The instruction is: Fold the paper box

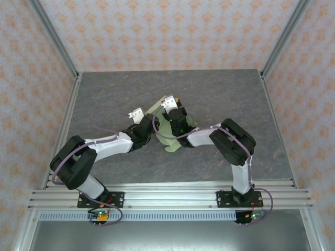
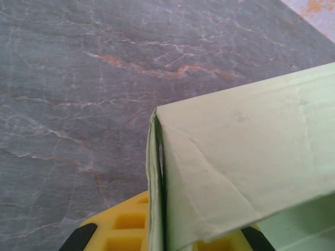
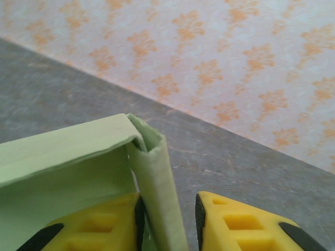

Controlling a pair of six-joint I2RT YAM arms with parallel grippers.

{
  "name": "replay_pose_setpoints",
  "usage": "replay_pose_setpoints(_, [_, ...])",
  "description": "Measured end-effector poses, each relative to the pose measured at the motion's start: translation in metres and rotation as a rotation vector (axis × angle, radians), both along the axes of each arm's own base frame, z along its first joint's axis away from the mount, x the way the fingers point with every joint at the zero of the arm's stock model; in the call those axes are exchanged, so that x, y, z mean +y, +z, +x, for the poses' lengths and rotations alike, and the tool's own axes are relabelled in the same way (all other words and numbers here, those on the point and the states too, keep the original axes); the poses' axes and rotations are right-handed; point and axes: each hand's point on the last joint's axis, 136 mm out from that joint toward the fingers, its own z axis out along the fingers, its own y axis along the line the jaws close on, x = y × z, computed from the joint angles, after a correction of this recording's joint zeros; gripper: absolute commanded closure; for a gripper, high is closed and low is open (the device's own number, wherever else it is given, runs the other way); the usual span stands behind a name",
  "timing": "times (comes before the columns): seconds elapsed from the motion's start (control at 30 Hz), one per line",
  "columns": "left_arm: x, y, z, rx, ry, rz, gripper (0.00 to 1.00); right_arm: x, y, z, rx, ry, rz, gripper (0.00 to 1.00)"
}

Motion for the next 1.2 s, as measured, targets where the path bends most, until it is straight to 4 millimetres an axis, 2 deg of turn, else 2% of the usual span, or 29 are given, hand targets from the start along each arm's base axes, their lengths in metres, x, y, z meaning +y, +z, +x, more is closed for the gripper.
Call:
replay_pose_setpoints(0.07, [-0.001, 0.003, 0.002, -0.014, 0.004, -0.012, 1.0, 0.001, 0.0, 0.0, -0.002, -0.006, -0.003, 0.98])
replay_pose_setpoints(0.13, [0.002, 0.005, 0.005, -0.024, 0.019, -0.008, 1.0, 0.003, -0.002, -0.001, 0.0, -0.001, -0.012, 0.99])
replay_pose_setpoints(0.4, [0.006, 0.0, 0.001, -0.003, 0.028, 0.008, 1.0, 0.004, -0.004, -0.004, 0.016, 0.029, 0.03, 0.73])
replay_pose_setpoints(0.47, [0.005, 0.0, -0.001, 0.005, 0.026, 0.012, 1.0, 0.001, -0.002, -0.009, 0.025, 0.049, 0.054, 0.63])
replay_pose_setpoints(0.57, [0.005, 0.001, -0.001, 0.011, 0.036, 0.009, 1.0, -0.008, 0.008, -0.019, 0.033, 0.089, 0.084, 0.55])
replay_pose_setpoints(0.73, [0.001, 0.013, 0.005, -0.005, 0.044, -0.004, 1.0, -0.022, 0.036, -0.048, 0.043, 0.209, 0.153, 0.5])
replay_pose_setpoints(0.87, [-0.003, 0.019, 0.006, -0.008, 0.039, -0.006, 1.0, -0.039, 0.05, -0.07, 0.058, 0.3, 0.196, 0.44])
replay_pose_setpoints(1.03, [0.002, 0.008, 0.004, 0.026, 0.046, 0.028, 1.0, -0.062, 0.067, -0.087, 0.071, 0.382, 0.239, 0.4])
replay_pose_setpoints(1.2, [0.006, 0.004, 0.002, 0.044, 0.042, 0.053, 1.0, -0.09, 0.096, -0.093, 0.045, 0.384, 0.319, 0.36])
